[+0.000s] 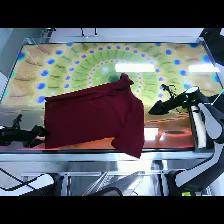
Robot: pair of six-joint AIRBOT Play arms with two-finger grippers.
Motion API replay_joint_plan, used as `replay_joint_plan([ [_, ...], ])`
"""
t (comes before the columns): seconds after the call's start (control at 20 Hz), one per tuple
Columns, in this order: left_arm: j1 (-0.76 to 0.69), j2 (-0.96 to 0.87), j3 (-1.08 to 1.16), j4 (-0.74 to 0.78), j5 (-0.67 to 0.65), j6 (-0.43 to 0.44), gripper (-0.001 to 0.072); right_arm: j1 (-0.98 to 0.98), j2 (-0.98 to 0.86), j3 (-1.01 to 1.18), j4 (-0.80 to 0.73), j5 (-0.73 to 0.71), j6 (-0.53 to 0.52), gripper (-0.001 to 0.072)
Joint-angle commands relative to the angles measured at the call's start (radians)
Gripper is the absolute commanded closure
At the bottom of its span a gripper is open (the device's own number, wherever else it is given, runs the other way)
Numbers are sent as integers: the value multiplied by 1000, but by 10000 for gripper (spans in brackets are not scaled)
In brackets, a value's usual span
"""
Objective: Fold the shirts.
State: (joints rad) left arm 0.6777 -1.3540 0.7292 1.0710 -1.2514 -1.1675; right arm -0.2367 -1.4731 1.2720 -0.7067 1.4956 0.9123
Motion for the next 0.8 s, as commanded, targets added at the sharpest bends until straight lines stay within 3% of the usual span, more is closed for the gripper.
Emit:
replay_joint_plan([
  [0.0, -61, -65, -16, -122, 40, 80, 356, 0, 3, 0, 11, 21, 0, 487],
  [0.1, -110, -93, 17, -124, 28, 87, 627, 0, 3, 0, 11, 40, 0, 487],
  [0.15, -129, -99, 41, -119, 11, 87, 693, 0, 3, 0, 11, 49, 0, 487],
  [0.3, -143, -81, 138, -113, -32, 75, 694, -6, 10, 0, 11, 55, 2, 487],
  [0.5, -94, -31, 291, 178, -29, -65, 694, -41, 39, -21, 11, 69, 39, 488],
  [0.75, 9, -39, 356, 193, -14, -54, 693, -16, 175, -171, 11, -10, 57, 488],
])
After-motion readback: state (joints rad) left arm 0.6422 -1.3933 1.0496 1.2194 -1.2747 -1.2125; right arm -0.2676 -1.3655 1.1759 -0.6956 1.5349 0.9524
